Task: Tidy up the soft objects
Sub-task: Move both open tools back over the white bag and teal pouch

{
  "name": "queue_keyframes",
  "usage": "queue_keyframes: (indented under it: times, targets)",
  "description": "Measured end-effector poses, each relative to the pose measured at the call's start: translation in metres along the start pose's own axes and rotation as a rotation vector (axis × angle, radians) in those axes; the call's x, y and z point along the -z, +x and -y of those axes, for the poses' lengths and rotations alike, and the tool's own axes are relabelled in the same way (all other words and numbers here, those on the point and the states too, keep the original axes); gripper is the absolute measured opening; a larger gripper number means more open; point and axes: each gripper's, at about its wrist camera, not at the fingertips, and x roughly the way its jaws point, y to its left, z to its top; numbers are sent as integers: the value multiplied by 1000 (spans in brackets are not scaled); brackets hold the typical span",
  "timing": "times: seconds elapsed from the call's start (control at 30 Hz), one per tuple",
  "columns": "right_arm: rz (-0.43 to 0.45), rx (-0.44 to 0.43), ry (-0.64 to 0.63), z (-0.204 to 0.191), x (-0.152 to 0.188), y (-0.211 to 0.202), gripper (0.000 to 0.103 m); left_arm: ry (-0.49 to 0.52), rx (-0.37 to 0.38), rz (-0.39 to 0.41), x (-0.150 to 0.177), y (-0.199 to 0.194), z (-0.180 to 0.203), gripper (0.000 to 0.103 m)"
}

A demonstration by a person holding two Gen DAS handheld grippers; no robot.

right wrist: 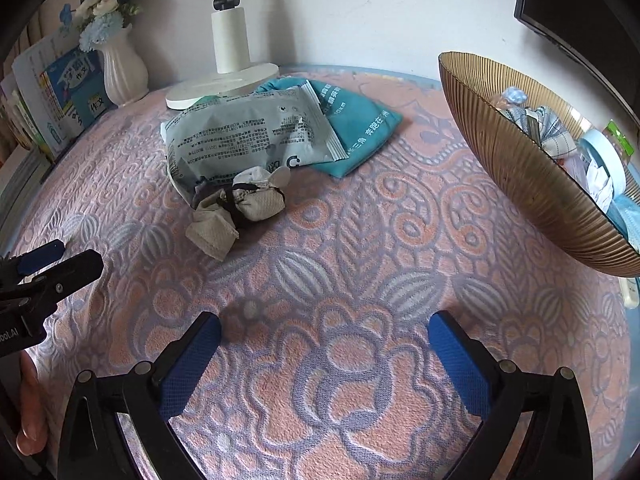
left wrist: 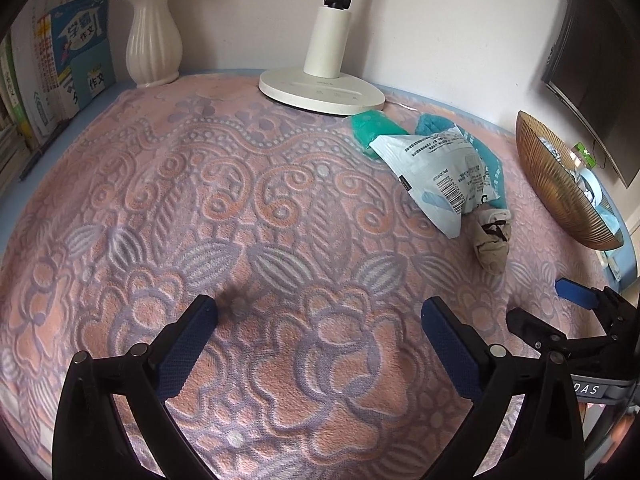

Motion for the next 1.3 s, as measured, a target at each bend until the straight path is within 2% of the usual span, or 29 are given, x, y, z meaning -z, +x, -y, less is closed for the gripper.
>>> queue_keyframes:
  times: [1.3]
  targets:
    - [8,0,-6,0,0,0,103,8,0,-4,1,0,1,102]
